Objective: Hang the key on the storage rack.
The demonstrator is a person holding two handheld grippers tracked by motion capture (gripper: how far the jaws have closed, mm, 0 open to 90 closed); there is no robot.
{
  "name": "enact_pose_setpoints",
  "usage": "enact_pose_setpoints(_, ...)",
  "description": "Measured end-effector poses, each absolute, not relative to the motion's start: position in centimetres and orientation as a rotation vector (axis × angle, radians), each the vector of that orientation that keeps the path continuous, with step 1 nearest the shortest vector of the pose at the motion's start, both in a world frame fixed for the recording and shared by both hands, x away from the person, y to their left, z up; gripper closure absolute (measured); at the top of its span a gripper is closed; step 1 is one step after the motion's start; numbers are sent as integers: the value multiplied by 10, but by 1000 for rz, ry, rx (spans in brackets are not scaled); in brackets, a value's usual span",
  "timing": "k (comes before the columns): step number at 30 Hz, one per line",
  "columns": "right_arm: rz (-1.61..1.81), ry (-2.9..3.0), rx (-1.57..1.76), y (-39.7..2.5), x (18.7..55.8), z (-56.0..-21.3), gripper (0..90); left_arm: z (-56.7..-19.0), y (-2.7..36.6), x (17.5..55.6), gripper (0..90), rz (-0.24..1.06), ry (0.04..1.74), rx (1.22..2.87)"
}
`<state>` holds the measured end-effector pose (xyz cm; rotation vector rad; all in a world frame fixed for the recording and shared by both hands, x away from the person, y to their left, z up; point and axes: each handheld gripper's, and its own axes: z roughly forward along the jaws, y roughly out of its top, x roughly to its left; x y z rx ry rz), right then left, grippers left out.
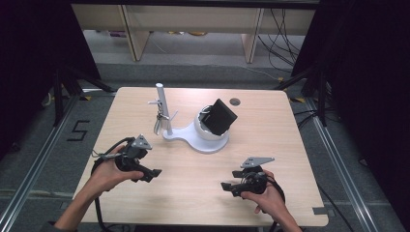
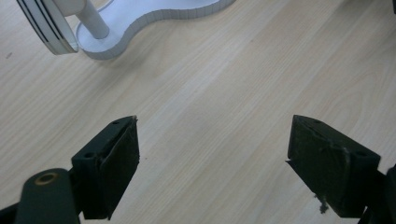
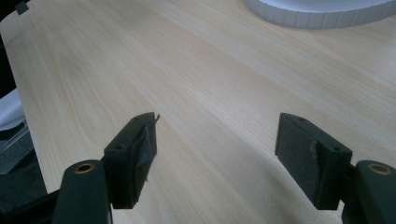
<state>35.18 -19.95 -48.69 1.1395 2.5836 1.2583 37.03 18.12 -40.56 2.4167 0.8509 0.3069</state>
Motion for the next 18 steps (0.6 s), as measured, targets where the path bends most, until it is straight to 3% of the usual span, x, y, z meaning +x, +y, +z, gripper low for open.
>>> enact_pose_setpoints(12,1263,2575,1182,-199,350,-487,296,-430,171,343,163,340,801,2358)
enact_pose_setpoints(18,1297,2566,1140,-197,349,-488,237,-444,167,329,163,350,772,2312)
